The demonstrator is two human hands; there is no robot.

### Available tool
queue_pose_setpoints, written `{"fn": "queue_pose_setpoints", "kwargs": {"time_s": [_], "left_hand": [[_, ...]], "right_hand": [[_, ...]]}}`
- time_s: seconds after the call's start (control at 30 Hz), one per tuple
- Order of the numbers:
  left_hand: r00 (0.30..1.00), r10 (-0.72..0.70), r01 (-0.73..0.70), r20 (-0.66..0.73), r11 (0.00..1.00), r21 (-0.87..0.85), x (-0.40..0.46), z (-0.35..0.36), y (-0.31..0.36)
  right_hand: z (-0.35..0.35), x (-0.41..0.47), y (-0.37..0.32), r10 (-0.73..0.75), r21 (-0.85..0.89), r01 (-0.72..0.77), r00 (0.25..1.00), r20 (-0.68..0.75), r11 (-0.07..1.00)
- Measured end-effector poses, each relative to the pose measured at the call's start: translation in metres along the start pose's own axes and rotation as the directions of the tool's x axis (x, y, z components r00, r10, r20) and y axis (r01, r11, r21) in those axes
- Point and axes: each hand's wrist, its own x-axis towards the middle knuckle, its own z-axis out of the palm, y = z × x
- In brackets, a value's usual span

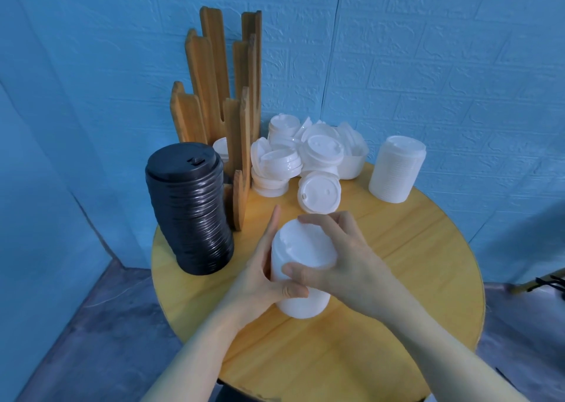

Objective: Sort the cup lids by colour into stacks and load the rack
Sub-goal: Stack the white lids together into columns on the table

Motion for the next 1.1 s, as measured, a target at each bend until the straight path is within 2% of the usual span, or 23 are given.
{"fn": "queue_pose_setpoints", "kwargs": {"time_s": [0.07, 0.13, 0.17, 0.23, 0.3, 0.33, 0.5, 0.8, 0.83, 0.9, 0.97, 1.1], "left_hand": [[1.0, 0.008, -0.008, -0.009, 1.0, 0.023, 0.001, 0.0, -0.001], [1.0, 0.02, -0.02, -0.012, 0.999, 0.035, 0.001, -0.001, -0.002], [1.0, 0.021, -0.021, -0.013, 0.999, 0.036, 0.0, -0.001, -0.002], [1.0, 0.022, -0.022, -0.015, 0.999, 0.035, 0.0, 0.0, 0.0], [1.0, 0.018, -0.017, -0.019, 0.999, 0.028, -0.001, 0.001, 0.002], [1.0, 0.017, -0.016, -0.025, 0.999, 0.032, 0.0, 0.002, 0.003], [0.999, 0.034, -0.032, -0.034, 0.998, 0.056, 0.0, 0.003, 0.003], [0.983, 0.099, -0.089, -0.155, 0.993, 0.074, 0.002, 0.006, 0.004], [0.976, 0.107, -0.091, -0.188, 0.992, 0.09, 0.003, 0.006, 0.005], [0.955, 0.139, -0.109, -0.261, 0.986, 0.129, 0.005, 0.004, 0.006], [0.939, 0.174, -0.129, -0.296, 0.978, 0.165, 0.006, 0.002, 0.005], [0.935, 0.172, -0.121, -0.311, 0.977, 0.176, 0.007, -0.001, 0.004]], "right_hand": [[0.008, -0.004, -0.007, -0.025, -0.154, 0.012, 0.997, -0.079, 0.988], [0.011, -0.005, -0.006, -0.047, -0.135, 0.035, 0.995, -0.088, 0.99], [0.011, -0.004, -0.003, -0.049, -0.073, 0.044, 0.997, -0.067, 0.996], [0.01, -0.002, 0.009, -0.054, 0.161, 0.052, 0.999, 0.007, 0.986], [0.009, -0.004, 0.02, -0.089, 0.424, 0.045, 0.992, 0.085, 0.904], [0.011, -0.005, 0.025, -0.119, 0.486, 0.064, 0.989, 0.083, 0.872], [0.02, -0.007, 0.033, -0.163, 0.5, 0.148, 0.987, -0.014, 0.853], [0.022, 0.004, 0.033, -0.169, 0.527, 0.137, 0.985, 0.014, 0.839], [0.022, 0.01, 0.035, -0.148, 0.521, 0.137, 0.989, -0.021, 0.843], [0.022, 0.028, 0.046, -0.063, 0.458, 0.142, 0.981, -0.183, 0.877], [0.024, 0.052, 0.061, 0.017, 0.321, 0.095, 0.944, -0.331, 0.942], [0.023, 0.102, 0.085, 0.041, 0.048, -0.024, 0.925, -0.377, 0.999]]}}
